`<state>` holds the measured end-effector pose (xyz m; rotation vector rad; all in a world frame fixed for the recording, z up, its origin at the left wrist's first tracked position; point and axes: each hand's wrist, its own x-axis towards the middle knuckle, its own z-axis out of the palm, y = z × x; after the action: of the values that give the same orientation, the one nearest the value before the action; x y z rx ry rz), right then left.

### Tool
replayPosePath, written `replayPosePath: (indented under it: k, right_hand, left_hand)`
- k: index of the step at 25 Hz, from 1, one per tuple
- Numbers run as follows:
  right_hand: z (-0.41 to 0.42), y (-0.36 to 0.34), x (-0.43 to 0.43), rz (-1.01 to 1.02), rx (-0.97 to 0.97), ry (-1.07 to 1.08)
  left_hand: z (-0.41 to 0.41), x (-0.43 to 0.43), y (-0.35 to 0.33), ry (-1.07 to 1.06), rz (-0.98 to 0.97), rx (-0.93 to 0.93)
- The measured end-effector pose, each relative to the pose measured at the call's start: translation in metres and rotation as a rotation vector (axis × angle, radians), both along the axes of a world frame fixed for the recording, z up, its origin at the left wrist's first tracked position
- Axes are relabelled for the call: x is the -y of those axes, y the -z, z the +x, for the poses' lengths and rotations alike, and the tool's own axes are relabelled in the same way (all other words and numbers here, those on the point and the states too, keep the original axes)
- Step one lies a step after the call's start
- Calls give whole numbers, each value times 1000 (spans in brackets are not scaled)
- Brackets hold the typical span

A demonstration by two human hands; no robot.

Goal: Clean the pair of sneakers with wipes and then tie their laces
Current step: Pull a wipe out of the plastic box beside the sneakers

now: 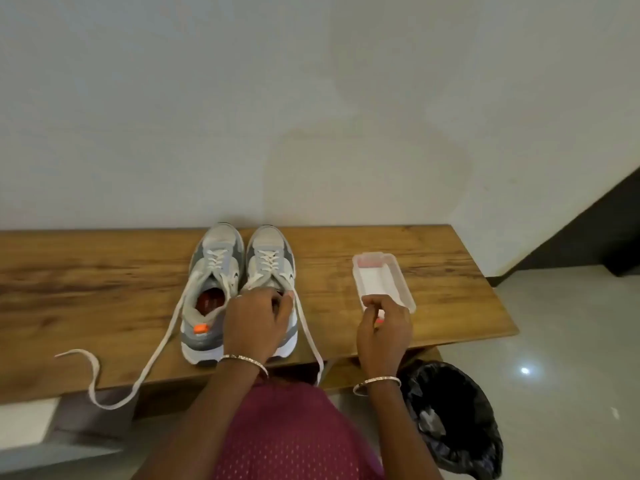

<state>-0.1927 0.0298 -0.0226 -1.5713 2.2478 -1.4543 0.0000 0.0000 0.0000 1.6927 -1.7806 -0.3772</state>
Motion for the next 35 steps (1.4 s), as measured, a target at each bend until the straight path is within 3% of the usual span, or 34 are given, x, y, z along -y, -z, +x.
replayPosePath:
  k: [1,3,7,10,18,22,26,31,35]
  right_hand:
    - [-14,1,1,4,62,34]
    - [-37,-2,2,37,160,122]
    - [-72,-15,14,52,235,154]
    - [-84,-18,20,42,266,137]
    - [-74,-10,20,92,287,53]
    - [-79,-9,19,79,283,46]
    - [-90,-13,19,70,299,81]
    - [-109,-13,39,106,117,44]
    - [-118,-5,76,300,-62,-45]
  left_hand:
    - [-1,4,-3,-30,22,-7]
    - [-10,13,-18,-194,133,-283]
    - [-20,36,-43,-634,681,-1573]
    - [-10,44,-46,-583,870,-2004]
    - [-18,67,-21,-651,824,-2141]
    - [-32,66,-20,-707,701,-2133]
    - [-34,66,-8,-692,731,-2183]
    - [-34,50,9,-641,724,-2103]
    - [-34,23,-8,-497,606,-2043]
